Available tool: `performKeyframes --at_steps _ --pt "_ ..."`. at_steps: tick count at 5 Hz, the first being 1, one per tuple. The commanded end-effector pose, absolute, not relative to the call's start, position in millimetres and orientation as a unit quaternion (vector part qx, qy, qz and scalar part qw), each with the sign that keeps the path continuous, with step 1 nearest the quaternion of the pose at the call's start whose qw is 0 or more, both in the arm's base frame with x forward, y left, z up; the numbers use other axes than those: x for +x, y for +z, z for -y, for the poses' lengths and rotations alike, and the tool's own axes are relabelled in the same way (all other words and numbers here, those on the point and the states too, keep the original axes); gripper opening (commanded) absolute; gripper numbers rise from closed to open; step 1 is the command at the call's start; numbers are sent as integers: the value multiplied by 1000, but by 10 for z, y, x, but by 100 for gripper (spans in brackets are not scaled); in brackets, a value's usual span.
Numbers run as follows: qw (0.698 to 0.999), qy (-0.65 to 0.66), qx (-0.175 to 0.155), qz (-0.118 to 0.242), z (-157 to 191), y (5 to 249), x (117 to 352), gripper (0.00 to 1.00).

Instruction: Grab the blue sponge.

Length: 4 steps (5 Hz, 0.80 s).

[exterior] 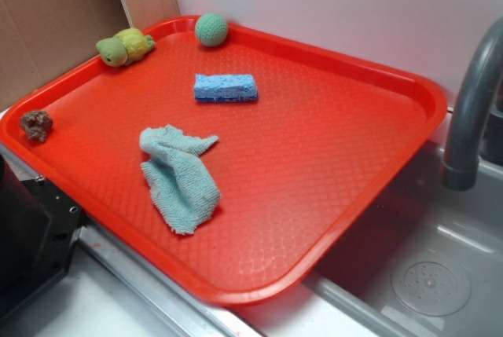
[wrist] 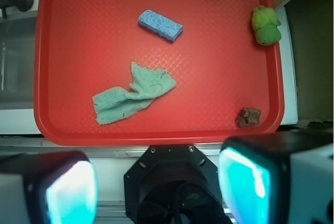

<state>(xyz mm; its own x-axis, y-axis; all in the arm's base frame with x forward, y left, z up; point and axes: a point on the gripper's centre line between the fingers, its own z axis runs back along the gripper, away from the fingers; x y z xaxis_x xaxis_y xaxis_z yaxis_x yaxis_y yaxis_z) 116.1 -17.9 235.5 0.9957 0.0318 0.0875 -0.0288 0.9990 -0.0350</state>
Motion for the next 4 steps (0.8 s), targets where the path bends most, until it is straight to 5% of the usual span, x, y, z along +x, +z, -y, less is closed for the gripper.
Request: performKeyframes --at_steps 1,2,3,4 --pt "999 15 -17 44 179 2355 1161 100" --pt "994 -109 -12 -2 227 1855 1662 100" --pt "971 -233 -17 50 272 1448 2101 100" --pt "971 -233 -17 50 272 1448 2101 100"
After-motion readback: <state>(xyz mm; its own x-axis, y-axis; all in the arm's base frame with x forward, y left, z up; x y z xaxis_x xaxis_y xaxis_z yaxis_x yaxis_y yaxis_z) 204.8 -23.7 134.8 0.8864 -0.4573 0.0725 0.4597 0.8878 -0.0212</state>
